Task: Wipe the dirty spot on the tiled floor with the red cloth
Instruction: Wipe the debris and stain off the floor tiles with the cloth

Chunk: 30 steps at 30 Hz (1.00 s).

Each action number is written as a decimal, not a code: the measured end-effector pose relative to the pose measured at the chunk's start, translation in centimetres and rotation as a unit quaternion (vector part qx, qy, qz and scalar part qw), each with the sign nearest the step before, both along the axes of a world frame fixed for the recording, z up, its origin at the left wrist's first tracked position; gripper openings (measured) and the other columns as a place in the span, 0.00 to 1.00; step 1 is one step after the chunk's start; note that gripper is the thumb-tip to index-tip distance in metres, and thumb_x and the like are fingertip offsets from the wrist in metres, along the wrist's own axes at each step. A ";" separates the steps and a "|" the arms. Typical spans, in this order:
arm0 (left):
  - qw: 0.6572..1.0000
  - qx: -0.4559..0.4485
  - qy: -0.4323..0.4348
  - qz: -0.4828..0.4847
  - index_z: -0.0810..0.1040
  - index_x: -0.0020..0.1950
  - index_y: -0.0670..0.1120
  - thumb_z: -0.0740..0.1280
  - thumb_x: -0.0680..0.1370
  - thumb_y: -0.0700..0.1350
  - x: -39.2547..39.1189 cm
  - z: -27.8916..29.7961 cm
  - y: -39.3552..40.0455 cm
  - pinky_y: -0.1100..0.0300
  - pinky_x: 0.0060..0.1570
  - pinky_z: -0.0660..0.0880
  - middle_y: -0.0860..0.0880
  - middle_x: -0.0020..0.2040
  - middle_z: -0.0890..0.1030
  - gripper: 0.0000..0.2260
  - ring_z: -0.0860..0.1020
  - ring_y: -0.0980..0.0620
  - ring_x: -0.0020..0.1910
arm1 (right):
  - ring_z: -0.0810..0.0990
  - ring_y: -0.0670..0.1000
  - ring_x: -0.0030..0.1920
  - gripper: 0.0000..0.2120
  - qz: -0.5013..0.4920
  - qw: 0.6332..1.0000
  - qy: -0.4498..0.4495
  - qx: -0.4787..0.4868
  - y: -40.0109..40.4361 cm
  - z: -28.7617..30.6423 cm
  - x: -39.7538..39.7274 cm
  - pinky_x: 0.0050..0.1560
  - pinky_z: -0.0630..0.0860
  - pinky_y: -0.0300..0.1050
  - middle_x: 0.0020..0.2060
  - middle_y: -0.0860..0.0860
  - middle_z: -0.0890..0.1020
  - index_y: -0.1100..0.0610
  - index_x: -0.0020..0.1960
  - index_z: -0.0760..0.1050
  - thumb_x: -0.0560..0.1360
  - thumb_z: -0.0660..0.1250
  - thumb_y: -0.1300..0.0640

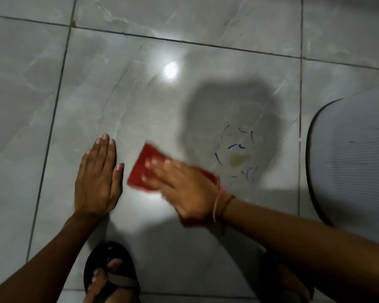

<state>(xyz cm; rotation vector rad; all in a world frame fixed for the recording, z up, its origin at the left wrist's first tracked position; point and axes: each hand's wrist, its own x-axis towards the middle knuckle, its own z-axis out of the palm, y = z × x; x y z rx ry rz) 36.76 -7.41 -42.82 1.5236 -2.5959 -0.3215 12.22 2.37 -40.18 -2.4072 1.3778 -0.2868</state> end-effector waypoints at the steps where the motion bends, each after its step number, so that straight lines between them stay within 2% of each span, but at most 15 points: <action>1: 1.000 0.002 0.003 0.000 0.58 0.83 0.38 0.52 0.85 0.49 0.0 0.0 0.0 0.47 0.81 0.54 0.41 0.84 0.59 0.27 0.57 0.44 0.84 | 0.65 0.60 0.81 0.26 0.063 0.998 -0.003 0.014 2.8 -0.2 -0.1 0.82 0.61 0.58 0.80 0.61 0.67 0.58 0.80 0.65 0.83 0.61 0.54; 4: 1.000 0.002 0.011 0.002 0.58 0.83 0.38 0.52 0.85 0.49 0.0 -0.1 0.0 0.48 0.82 0.53 0.41 0.84 0.59 0.27 0.57 0.44 0.84 | 0.63 0.57 0.82 0.26 0.262 0.964 0.035 0.001 5.8 -1.0 -4.1 0.81 0.63 0.57 0.80 0.59 0.66 0.56 0.80 0.65 0.82 0.59 0.54; 7: 1.000 -0.002 0.009 -0.003 0.58 0.83 0.39 0.51 0.86 0.49 0.1 -0.5 -0.1 0.52 0.83 0.49 0.42 0.84 0.59 0.28 0.56 0.45 0.84 | 0.66 0.59 0.80 0.26 0.262 0.964 0.041 -0.020 0.8 -1.3 -9.9 0.80 0.66 0.60 0.78 0.59 0.71 0.57 0.77 0.71 0.79 0.64 0.55; 9: 1.000 -0.007 0.005 -0.007 0.58 0.83 0.38 0.51 0.86 0.49 0.3 -0.5 -0.2 0.53 0.83 0.48 0.41 0.84 0.58 0.27 0.55 0.45 0.84 | 0.65 0.61 0.80 0.26 0.126 0.990 0.062 -0.034 -4.1 -1.2 -14.1 0.82 0.63 0.58 0.78 0.61 0.70 0.58 0.77 0.70 0.79 0.64 0.58; 11: 1.000 -0.012 0.003 -0.005 0.58 0.83 0.38 0.51 0.86 0.49 0.3 -0.4 -0.2 0.52 0.83 0.49 0.41 0.84 0.58 0.27 0.55 0.45 0.84 | 0.63 0.62 0.81 0.28 -0.096 0.993 0.065 -0.037 -8.6 -0.7 -17.1 0.83 0.60 0.58 0.80 0.62 0.66 0.58 0.79 0.66 0.80 0.62 0.57; 14: 1.000 -0.008 0.003 -0.005 0.57 0.83 0.38 0.51 0.86 0.49 0.2 -0.4 -0.1 0.49 0.83 0.51 0.42 0.84 0.57 0.27 0.55 0.45 0.84 | 0.60 0.61 0.82 0.26 -0.424 0.905 0.024 -0.022 -12.9 -0.4 -15.5 0.84 0.58 0.60 0.82 0.60 0.63 0.56 0.82 0.60 0.85 0.57 0.52; 16: 1.000 -0.007 0.004 -0.008 0.57 0.83 0.38 0.51 0.86 0.49 0.1 -0.4 -0.1 0.47 0.83 0.53 0.42 0.84 0.57 0.27 0.55 0.45 0.84 | 0.59 0.59 0.83 0.26 -0.475 0.879 0.030 -0.025 -12.7 -0.3 -11.0 0.85 0.55 0.57 0.82 0.59 0.62 0.55 0.82 0.60 0.85 0.56 0.52; 18: 1.000 -0.009 0.005 -0.006 0.57 0.83 0.39 0.51 0.86 0.49 0.1 -0.4 -0.1 0.47 0.82 0.53 0.42 0.84 0.58 0.27 0.55 0.45 0.84 | 0.64 0.61 0.81 0.26 -0.371 0.927 0.015 -0.062 -9.1 -0.3 -6.7 0.83 0.60 0.58 0.80 0.61 0.66 0.57 0.80 0.65 0.83 0.61 0.54; 20: 1.000 -0.008 0.011 -0.002 0.57 0.83 0.39 0.51 0.86 0.49 0.2 -0.4 -0.2 0.47 0.82 0.54 0.42 0.84 0.58 0.27 0.55 0.45 0.84 | 0.67 0.62 0.80 0.25 -0.137 0.989 -0.003 -0.050 -2.8 -0.5 -2.8 0.80 0.66 0.61 0.78 0.62 0.70 0.59 0.77 0.70 0.81 0.63 0.56; 21: 1.000 -0.007 0.014 0.000 0.57 0.83 0.39 0.50 0.86 0.49 0.2 -0.4 -0.1 0.47 0.82 0.54 0.42 0.84 0.58 0.27 0.55 0.45 0.84 | 0.66 0.61 0.80 0.24 -0.002 1.000 -0.004 -0.020 -0.1 -0.4 -1.7 0.80 0.65 0.60 0.78 0.62 0.69 0.59 0.77 0.70 0.82 0.61 0.55; 23: 1.000 -0.004 0.016 0.002 0.57 0.84 0.40 0.50 0.86 0.50 0.3 -0.5 0.0 0.48 0.82 0.53 0.43 0.84 0.58 0.27 0.55 0.46 0.84 | 0.65 0.59 0.81 0.24 0.226 0.974 0.011 0.007 0.9 -0.5 -2.5 0.80 0.64 0.59 0.79 0.60 0.68 0.58 0.77 0.69 0.83 0.55 0.54; 25: 1.000 -0.009 0.016 0.000 0.57 0.84 0.40 0.50 0.86 0.49 0.3 -0.7 0.0 0.50 0.82 0.52 0.43 0.84 0.59 0.27 0.55 0.46 0.84 | 0.70 0.60 0.79 0.24 0.281 0.959 0.021 -0.017 -2.4 -0.9 -5.0 0.78 0.68 0.61 0.77 0.61 0.72 0.60 0.75 0.72 0.82 0.53 0.55; 26: 1.000 -0.012 0.013 -0.001 0.57 0.84 0.40 0.51 0.86 0.49 0.4 -0.8 0.0 0.50 0.82 0.52 0.43 0.84 0.59 0.27 0.56 0.46 0.84 | 0.72 0.62 0.77 0.23 0.233 0.972 0.022 -0.033 -4.5 -1.0 -6.3 0.76 0.70 0.63 0.75 0.62 0.74 0.61 0.74 0.74 0.81 0.55 0.57; 28: 1.000 -0.017 0.012 -0.003 0.58 0.83 0.39 0.52 0.86 0.48 0.5 -0.8 0.0 0.48 0.82 0.54 0.42 0.84 0.59 0.27 0.56 0.46 0.84 | 0.70 0.63 0.78 0.24 0.038 0.998 0.032 -0.042 -8.7 -0.6 -9.3 0.78 0.69 0.64 0.76 0.63 0.72 0.61 0.75 0.72 0.79 0.61 0.59; 30: 1.000 -0.015 0.013 -0.004 0.58 0.83 0.39 0.52 0.86 0.48 0.4 -0.7 -0.1 0.47 0.82 0.55 0.42 0.84 0.59 0.27 0.56 0.45 0.84 | 0.64 0.62 0.81 0.27 -0.208 0.977 0.036 -0.033 -11.6 0.1 -10.6 0.81 0.63 0.63 0.80 0.61 0.66 0.58 0.79 0.67 0.80 0.62 0.57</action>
